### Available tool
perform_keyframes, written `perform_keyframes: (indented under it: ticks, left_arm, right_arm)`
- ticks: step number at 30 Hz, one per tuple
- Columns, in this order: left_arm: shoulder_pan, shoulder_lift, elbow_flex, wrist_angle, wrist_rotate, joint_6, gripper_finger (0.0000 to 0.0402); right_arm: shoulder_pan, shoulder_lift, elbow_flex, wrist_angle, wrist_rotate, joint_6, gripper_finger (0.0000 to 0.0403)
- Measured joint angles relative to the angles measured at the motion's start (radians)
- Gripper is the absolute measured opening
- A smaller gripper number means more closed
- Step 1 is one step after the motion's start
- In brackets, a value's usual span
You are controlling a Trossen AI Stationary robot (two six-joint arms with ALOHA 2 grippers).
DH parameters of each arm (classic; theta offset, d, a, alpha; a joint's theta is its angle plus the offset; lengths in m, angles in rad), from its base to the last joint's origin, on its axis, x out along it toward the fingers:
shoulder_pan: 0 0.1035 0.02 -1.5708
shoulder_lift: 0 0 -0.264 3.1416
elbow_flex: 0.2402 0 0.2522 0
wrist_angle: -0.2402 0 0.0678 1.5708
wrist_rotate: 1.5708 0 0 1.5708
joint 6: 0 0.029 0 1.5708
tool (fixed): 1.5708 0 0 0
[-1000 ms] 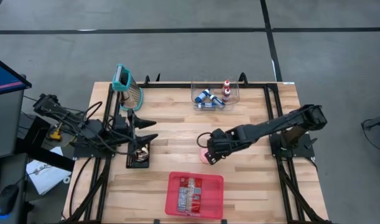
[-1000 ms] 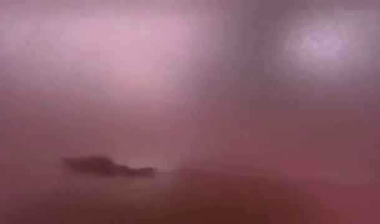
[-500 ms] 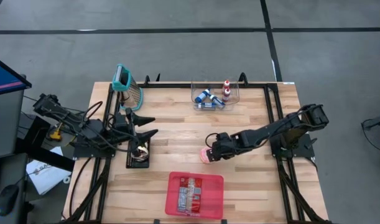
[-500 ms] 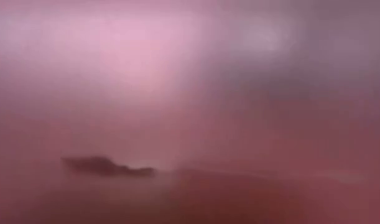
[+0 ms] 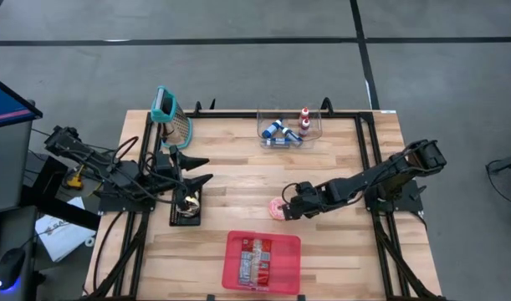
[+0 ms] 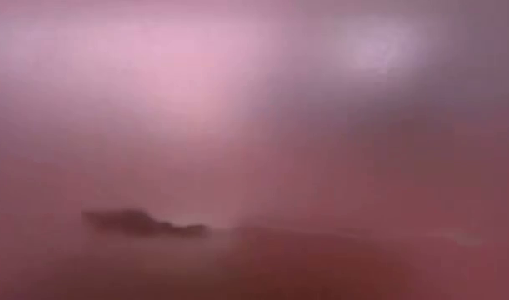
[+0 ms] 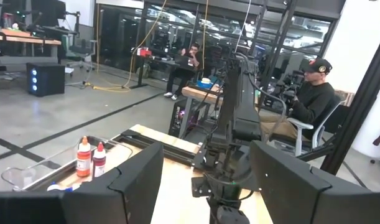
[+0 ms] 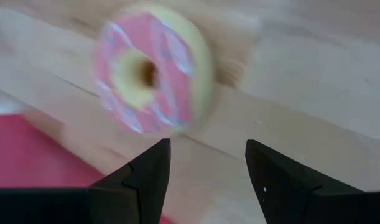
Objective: Pick & Place Food Item
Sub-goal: Put the pink donut into the black bin
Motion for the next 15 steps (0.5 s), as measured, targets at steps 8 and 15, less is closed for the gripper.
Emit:
perform_keyframes:
  ticks: [8, 15]
  left_arm:
    - [0.000, 0.000, 0.000, 0.000, 0.000, 0.000, 0.0236]
    - [0.000, 0.000, 0.000, 0.000, -0.020, -0.019, 0.0236]
  right_arm:
    - [0.010, 0.008, 0.000, -0.085, 0.003, 0.020, 0.0169]
    - [-0.045, 0.044, 0.000, -0.064, 0.008, -0.055, 0.0104]
